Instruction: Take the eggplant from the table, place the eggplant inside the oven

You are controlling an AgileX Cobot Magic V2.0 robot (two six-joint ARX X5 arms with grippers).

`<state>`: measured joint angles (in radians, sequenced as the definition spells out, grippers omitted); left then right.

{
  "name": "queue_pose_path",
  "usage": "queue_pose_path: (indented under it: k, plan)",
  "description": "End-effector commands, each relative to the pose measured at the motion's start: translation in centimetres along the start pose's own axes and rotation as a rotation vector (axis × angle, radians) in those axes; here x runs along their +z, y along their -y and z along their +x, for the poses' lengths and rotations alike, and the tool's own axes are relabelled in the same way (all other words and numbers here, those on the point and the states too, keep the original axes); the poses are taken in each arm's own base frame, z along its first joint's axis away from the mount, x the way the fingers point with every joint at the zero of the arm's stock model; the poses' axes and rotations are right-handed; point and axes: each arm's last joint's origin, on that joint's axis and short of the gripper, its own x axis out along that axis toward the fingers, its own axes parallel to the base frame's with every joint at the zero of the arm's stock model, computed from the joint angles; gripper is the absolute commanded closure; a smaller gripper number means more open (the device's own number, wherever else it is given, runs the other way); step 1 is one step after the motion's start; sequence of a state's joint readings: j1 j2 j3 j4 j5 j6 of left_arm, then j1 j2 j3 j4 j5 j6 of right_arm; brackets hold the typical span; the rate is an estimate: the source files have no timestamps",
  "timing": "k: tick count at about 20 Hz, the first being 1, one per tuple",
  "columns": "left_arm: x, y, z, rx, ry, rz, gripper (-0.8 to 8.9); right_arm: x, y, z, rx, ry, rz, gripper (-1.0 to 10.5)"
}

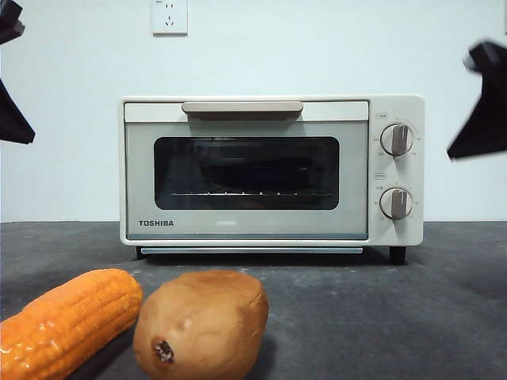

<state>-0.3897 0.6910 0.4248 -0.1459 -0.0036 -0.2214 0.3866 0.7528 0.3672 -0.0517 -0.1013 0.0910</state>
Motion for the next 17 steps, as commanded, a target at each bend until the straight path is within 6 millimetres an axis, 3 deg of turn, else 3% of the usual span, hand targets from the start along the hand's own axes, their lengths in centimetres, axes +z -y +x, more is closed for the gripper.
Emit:
queue_pose_path:
  k: [1, 10, 12, 14, 17]
  plan:
    - [0.1, 0.1, 0.1, -0.002, 0.003, -0.025, 8.1, 0.4, -0.1, 0.0, -0.003, 0.02, 0.01, 9.4]
    - [0.1, 0.2, -0.1, -0.01, 0.003, -0.023, 8.09, 0.5, -0.1, 0.0, -0.002, 0.027, 0.01, 9.4]
    - [0.5, 0.2, -1.6, -0.023, 0.071, -0.023, 8.1, 0.5, -0.1, 0.0, -0.001, 0.028, 0.01, 9.4]
    - [1.0, 0.2, -3.5, -0.032, 0.182, 0.088, 8.1, 0.5, -0.1, 0.0, -0.002, 0.028, 0.01, 9.4]
    - [0.2, -0.7, -5.8, 0.03, 0.35, 0.194, 8.1, 0.5, -0.1, 0.0, -0.002, 0.028, 0.01, 9.4]
